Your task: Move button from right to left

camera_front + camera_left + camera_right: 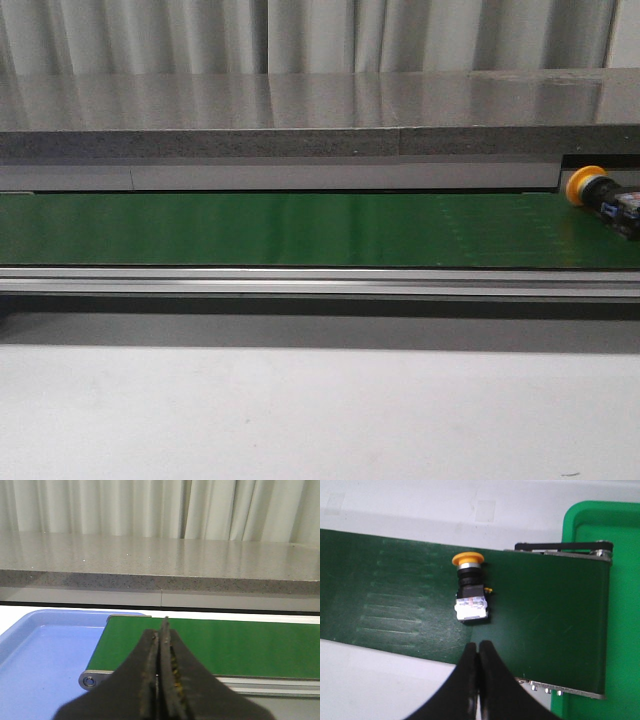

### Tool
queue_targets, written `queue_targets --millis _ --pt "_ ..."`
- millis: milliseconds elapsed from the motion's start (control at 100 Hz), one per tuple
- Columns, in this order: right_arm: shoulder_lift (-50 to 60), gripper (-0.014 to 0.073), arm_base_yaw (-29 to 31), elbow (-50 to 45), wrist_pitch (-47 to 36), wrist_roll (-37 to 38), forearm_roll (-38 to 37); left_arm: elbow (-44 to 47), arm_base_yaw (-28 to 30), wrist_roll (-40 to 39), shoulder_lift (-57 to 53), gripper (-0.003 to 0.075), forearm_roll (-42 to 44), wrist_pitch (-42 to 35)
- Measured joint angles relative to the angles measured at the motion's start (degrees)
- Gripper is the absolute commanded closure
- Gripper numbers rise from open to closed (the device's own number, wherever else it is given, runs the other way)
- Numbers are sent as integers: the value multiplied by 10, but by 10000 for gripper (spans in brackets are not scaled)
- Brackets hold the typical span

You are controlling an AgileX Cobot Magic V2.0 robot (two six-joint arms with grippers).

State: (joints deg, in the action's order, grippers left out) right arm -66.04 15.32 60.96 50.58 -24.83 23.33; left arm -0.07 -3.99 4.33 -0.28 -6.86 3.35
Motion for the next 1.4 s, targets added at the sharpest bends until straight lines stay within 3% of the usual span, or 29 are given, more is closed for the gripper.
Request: queue_targets --millis 380,700,910,1270,1400 --pt "200 659 -116 -170 -158 0 11 0 0 0 0 741 0 0" --pt "380 659 -130 -325 -246 0 12 0 0 0 0 741 0 0" --pt "506 659 -130 -409 -258 0 13 0 0 0 0 741 0 0" --pt "633 660 -130 -431 -271 0 15 0 0 0 0 741 0 -9" --pt "635 660 -130 -431 -269 -1 15 -13 0 0 0 741 4 36"
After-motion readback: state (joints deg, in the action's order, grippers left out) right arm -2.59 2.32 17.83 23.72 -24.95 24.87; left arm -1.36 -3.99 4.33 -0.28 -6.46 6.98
